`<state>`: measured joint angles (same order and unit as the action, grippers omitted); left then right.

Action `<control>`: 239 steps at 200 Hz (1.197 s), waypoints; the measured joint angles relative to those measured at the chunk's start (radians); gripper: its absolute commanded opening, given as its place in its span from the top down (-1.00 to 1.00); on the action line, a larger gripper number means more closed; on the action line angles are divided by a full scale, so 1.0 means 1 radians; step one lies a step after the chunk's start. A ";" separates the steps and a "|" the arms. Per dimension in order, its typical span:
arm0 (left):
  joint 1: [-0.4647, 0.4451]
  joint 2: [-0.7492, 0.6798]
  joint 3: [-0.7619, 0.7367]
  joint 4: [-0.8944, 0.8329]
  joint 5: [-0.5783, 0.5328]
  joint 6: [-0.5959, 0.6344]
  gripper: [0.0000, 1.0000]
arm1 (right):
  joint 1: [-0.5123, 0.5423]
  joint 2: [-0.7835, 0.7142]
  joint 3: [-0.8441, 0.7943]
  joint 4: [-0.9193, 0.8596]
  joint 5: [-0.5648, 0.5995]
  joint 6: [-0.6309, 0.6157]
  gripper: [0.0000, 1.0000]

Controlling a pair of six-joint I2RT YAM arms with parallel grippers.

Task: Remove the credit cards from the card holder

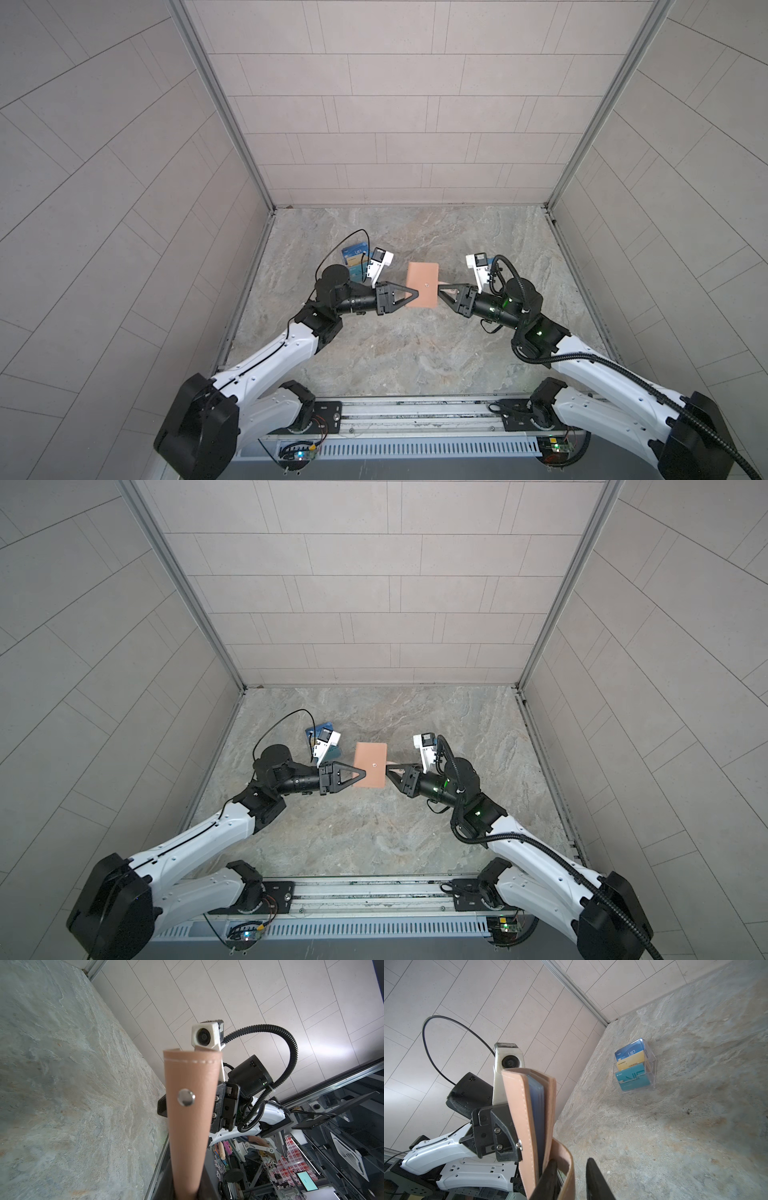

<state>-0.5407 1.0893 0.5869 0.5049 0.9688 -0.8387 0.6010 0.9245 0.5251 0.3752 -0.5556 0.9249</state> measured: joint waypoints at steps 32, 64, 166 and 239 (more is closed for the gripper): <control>0.018 -0.011 0.000 -0.024 0.002 0.011 0.75 | 0.000 -0.003 0.000 0.002 -0.002 0.000 0.45; 0.024 -0.013 0.000 -0.037 0.009 0.016 0.75 | 0.000 -0.007 0.000 0.004 -0.005 0.000 0.46; 0.026 -0.014 0.001 -0.050 0.023 0.017 0.74 | 0.007 0.059 0.000 0.036 -0.020 0.006 0.55; 0.028 -0.014 0.005 -0.028 0.041 0.015 0.73 | 0.006 0.068 0.000 0.124 -0.066 0.041 0.48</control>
<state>-0.5125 1.0752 0.5922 0.4767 1.0100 -0.8234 0.6075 0.9928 0.5251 0.4995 -0.6220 0.9657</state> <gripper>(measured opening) 0.168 0.248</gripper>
